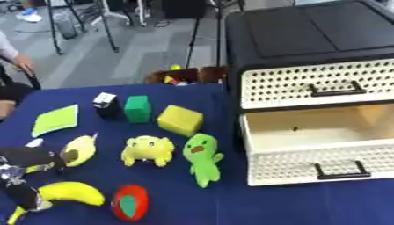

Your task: Pick up objects from table and place into drawer.

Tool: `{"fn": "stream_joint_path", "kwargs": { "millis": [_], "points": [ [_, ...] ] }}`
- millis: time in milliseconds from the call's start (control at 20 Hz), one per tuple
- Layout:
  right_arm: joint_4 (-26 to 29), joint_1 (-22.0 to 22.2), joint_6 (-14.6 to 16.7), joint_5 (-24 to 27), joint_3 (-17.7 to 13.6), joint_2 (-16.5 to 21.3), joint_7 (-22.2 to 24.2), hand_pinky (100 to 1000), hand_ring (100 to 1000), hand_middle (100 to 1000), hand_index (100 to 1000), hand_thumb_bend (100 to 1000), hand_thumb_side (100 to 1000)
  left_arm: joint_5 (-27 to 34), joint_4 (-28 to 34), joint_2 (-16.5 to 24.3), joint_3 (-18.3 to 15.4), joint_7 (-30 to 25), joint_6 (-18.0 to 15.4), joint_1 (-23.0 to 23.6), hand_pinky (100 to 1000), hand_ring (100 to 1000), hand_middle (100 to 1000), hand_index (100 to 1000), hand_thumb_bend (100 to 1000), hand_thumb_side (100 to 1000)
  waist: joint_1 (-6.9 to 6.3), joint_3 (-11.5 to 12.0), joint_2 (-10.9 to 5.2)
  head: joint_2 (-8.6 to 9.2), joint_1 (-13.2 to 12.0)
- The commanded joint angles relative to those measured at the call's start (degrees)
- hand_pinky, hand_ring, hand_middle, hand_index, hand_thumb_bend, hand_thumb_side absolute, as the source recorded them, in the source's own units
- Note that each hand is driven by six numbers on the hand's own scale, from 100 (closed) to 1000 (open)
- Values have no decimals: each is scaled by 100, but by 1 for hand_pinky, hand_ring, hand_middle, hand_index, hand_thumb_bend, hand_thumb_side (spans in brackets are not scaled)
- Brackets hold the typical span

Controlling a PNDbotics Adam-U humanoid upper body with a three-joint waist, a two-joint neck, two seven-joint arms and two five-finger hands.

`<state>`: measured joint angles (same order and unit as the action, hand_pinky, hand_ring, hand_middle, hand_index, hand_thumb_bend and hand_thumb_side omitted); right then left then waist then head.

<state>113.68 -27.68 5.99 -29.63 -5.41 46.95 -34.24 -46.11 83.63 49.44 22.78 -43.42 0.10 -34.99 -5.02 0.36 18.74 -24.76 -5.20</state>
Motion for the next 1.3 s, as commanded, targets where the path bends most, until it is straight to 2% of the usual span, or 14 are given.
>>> {"fn": "stream_joint_path", "kwargs": {
  "millis": [50, 150, 550, 750, 1300],
  "points": [
    [91, -34, 15, -6, -99, 97, -5, 415, 507, 503, 758, 100, 824, -108, -23, 127, -13, -55, 76, -73, 444, 598, 677, 810, 393, 450, 16, -11, -92, 39, -10],
    [91, -29, 16, 3, -107, 96, -30, 415, 508, 503, 758, 100, 823, -154, -41, 110, -4, -5, 120, -78, 403, 569, 642, 784, 370, 449, 16, -16, -96, 37, -10],
    [91, 3, -1, 15, -123, 71, -54, 416, 507, 503, 759, 100, 823, -278, -99, 70, 30, 287, 257, -75, 341, 530, 597, 757, 314, 470, 16, -30, -106, 72, -16],
    [91, 18, -6, 13, -129, 64, -56, 418, 507, 503, 758, 100, 823, -349, -148, 46, 29, 500, 375, -87, 300, 505, 577, 743, 230, 448, 12, -30, -112, 80, -10],
    [91, 34, -12, 15, -132, 67, -55, 416, 507, 503, 759, 100, 825, -465, -202, 56, 20, 759, 511, -68, 257, 478, 551, 722, 186, 409, 9, -19, -128, 87, 17]
  ]
}}
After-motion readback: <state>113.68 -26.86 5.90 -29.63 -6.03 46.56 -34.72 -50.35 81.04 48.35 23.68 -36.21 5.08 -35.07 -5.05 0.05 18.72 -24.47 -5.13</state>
